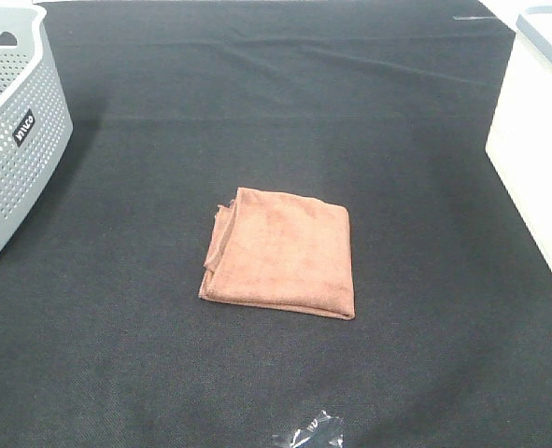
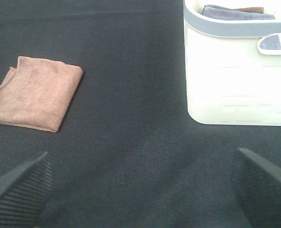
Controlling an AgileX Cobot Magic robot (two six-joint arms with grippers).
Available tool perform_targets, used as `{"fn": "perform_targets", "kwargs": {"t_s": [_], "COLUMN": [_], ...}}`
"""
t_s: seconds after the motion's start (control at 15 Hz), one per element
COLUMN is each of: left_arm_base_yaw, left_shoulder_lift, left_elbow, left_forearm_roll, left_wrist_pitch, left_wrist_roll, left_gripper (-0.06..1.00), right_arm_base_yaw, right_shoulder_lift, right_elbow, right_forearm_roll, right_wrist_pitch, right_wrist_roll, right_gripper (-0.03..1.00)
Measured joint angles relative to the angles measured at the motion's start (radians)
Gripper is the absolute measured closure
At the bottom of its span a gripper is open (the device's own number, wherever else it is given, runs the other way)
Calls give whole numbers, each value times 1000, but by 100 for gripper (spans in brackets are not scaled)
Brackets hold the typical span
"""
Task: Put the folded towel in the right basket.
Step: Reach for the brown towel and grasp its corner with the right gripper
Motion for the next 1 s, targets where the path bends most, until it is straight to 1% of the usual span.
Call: {"fn": "perform_targets", "kwargs": {"t_s": [1.0], "left_arm_base_yaw": [0], "left_shoulder_lift": [0], "left_elbow": [0], "left_forearm_roll": [0], "left_wrist_pitch": [0], "left_wrist_roll": [0], "left_gripper": [-5], "right_arm_base_yaw": [0], "right_shoulder_lift": [0], "right_elbow": [0], "right_forearm_roll": [0], "right_wrist_pitch": [0], "right_wrist_roll": [-3], "right_gripper": [-2]}}
